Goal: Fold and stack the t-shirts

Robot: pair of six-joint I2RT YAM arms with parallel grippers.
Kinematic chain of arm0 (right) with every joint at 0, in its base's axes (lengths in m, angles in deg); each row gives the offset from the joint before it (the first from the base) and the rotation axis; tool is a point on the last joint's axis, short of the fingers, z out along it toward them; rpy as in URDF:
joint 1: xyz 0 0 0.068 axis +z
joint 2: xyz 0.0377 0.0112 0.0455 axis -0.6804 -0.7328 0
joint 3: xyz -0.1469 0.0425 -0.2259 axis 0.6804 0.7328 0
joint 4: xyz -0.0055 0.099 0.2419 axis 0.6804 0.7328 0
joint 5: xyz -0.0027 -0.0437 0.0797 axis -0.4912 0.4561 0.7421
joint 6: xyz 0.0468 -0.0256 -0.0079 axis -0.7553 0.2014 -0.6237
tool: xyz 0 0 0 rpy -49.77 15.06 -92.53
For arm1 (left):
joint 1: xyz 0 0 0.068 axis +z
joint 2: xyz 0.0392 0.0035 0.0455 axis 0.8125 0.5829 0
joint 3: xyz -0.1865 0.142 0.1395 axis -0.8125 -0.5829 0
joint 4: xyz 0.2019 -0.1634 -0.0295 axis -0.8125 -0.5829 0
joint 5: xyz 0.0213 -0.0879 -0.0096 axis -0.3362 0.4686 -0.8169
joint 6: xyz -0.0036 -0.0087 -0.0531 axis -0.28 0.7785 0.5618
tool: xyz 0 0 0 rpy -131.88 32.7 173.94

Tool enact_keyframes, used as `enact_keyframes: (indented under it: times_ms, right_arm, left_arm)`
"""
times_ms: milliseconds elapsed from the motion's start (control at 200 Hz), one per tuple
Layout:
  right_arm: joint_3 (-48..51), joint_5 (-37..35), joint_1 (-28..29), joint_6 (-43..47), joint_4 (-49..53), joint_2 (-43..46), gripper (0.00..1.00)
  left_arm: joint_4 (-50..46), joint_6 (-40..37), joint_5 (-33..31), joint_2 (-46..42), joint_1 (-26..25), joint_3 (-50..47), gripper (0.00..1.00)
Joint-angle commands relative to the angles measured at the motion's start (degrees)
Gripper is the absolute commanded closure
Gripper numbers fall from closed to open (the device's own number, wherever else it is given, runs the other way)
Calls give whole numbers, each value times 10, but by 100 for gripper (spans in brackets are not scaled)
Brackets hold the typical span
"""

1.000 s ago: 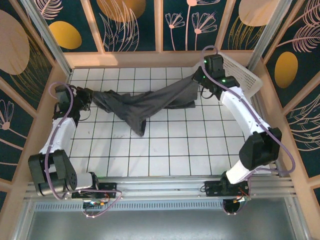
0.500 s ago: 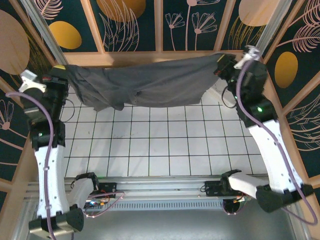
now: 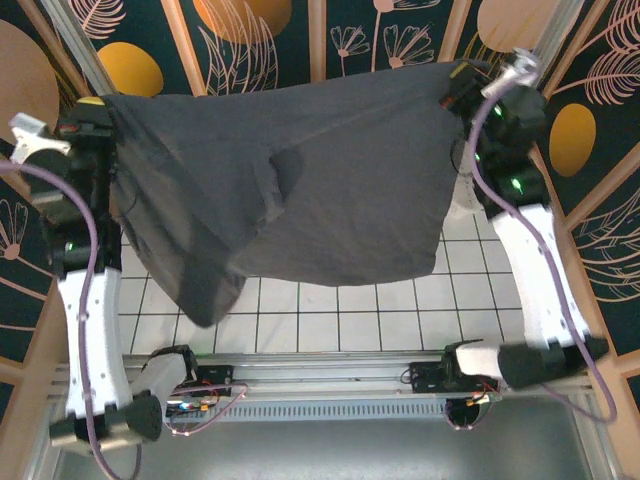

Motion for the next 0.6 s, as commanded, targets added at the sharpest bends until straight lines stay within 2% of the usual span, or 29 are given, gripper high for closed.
enact_keyframes:
  times_ms: [0,65,100,130,175,205,235,300,360,410,505,596]
  right_arm:
    - [-92,79,-21,-12,-1,-157,100]
    - [-188,139,-25,-13,51,-269,100]
    - [-264,177,-29,-14,97,-338,85]
    - [-348,205,-31,-15,154,-407,69]
    - [-467,212,-31,-15,238,-492,56]
    - [-527,209,-29,-13,283,-529,53]
    - [-595,202,-26,-11,334,-570,50]
    - [-632,177,-17,-5,393,-589,48]
    - [-572,142,0,9,409,-554,48]
    - [-436,107,20,21,374,-487,48]
    - [-119,89,45,9,226,-319,43]
    - [50,94,48,-22,176,-235,44]
  left_arm:
    - [-14,-29,-48,88,3,-21,100]
    - [-4,-40,-45,144,4,-25,100]
    - [11,-61,-34,177,3,-23,99]
    - [22,-84,-13,210,4,-11,88]
    - [-5,-115,16,262,3,28,65]
    - [-34,-132,35,297,4,55,50]
    - [-58,-146,53,322,3,74,40]
    - [-86,-163,70,340,0,77,32]
    - [-99,-185,62,325,-5,47,32]
    - [-117,-199,50,302,-7,11,32]
    - [-133,-210,43,243,-11,-91,34]
    - [-154,-218,44,188,-11,-192,37]
